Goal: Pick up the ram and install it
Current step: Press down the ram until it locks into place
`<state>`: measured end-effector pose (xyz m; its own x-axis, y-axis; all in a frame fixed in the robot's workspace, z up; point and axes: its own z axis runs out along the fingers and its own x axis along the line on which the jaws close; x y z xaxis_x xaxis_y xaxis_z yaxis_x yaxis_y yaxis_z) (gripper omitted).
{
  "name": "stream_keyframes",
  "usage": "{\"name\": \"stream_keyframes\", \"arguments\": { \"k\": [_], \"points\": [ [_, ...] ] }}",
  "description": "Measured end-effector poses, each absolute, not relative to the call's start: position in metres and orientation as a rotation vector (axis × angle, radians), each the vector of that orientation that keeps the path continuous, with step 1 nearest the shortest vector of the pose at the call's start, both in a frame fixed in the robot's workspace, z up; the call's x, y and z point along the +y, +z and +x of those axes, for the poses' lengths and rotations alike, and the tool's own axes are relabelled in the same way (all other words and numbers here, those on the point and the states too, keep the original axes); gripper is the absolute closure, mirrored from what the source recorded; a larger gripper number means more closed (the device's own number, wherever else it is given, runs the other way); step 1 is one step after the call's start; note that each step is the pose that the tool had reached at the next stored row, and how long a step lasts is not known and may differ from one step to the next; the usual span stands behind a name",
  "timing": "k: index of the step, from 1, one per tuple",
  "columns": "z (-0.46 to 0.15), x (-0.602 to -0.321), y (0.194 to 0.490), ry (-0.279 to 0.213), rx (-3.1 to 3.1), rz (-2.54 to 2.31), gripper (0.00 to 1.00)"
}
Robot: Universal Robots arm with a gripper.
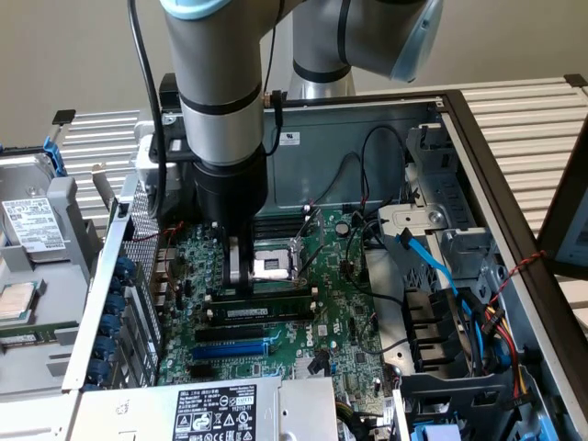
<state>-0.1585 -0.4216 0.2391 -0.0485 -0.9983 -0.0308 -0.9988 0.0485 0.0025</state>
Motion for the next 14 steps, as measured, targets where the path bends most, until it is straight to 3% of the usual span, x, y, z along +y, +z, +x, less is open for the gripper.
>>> {"name": "stream_keyframes", "arguments": {
  "k": [14],
  "points": [
    [-0.147,-0.428,0.247,0.096,2.241,-2.134,0.89]
  ]
}}
